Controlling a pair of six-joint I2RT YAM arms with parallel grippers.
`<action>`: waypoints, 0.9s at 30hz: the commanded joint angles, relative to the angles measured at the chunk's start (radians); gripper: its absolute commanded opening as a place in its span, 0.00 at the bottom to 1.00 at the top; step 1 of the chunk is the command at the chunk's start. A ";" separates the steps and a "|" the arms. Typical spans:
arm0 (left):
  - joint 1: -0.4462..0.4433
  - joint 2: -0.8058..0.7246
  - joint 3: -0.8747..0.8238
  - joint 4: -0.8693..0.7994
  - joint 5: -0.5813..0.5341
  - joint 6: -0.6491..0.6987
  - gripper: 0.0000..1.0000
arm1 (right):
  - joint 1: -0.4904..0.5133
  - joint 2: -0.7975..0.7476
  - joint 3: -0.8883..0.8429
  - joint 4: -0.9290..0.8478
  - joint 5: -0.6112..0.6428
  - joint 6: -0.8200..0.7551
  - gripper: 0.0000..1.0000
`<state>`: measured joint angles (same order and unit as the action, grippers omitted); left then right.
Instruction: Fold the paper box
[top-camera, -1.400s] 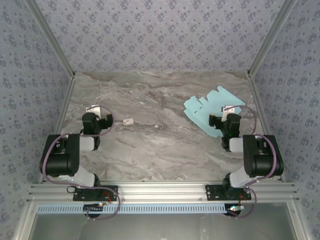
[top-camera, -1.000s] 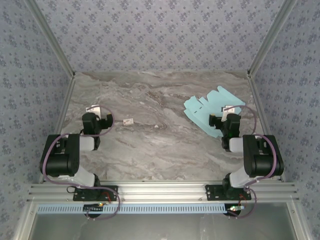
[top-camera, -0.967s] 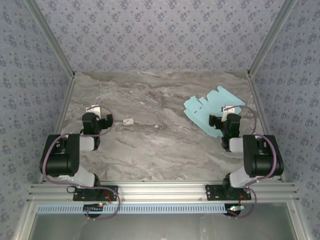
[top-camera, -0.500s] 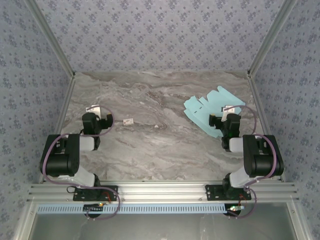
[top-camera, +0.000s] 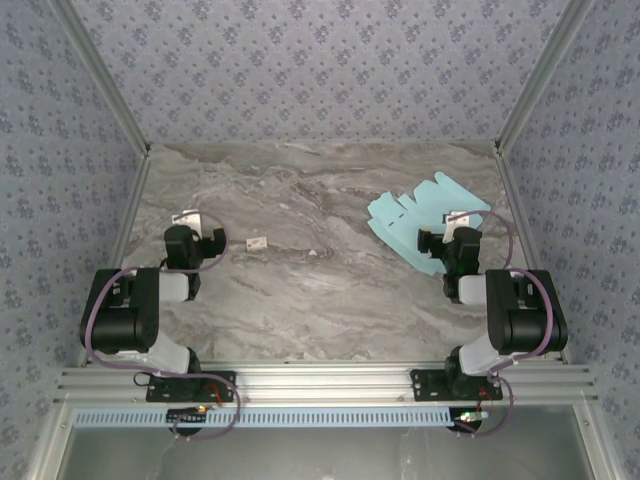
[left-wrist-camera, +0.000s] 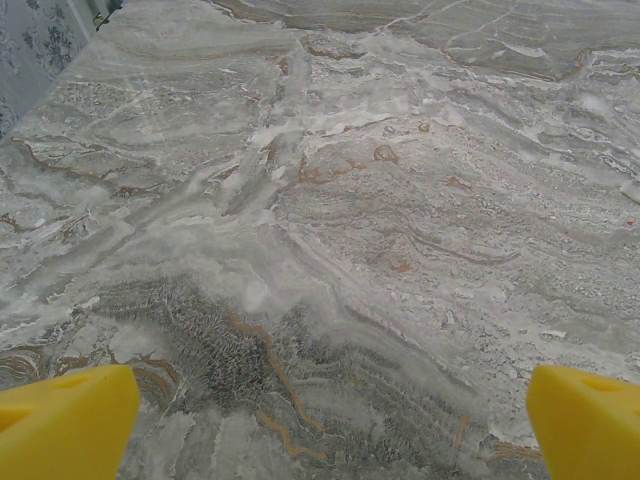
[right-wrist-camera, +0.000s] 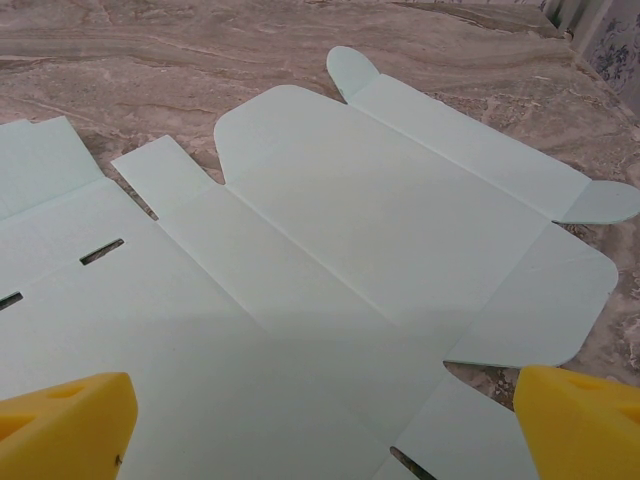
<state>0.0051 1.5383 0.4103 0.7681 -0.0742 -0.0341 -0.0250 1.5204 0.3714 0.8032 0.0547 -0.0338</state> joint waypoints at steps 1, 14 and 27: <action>0.008 -0.006 0.002 0.045 0.019 0.006 0.99 | -0.005 -0.002 0.014 0.005 -0.004 0.015 0.99; 0.010 -0.295 0.217 -0.606 -0.081 -0.297 0.99 | -0.015 -0.356 0.169 -0.523 0.233 0.253 0.99; -0.284 -0.383 0.297 -0.731 0.182 -0.411 0.98 | -0.139 -0.296 0.390 -1.182 0.105 0.469 0.89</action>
<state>-0.2249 1.1706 0.6525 0.0872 0.0853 -0.4294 -0.0952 1.2114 0.7685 -0.2077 0.2356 0.3717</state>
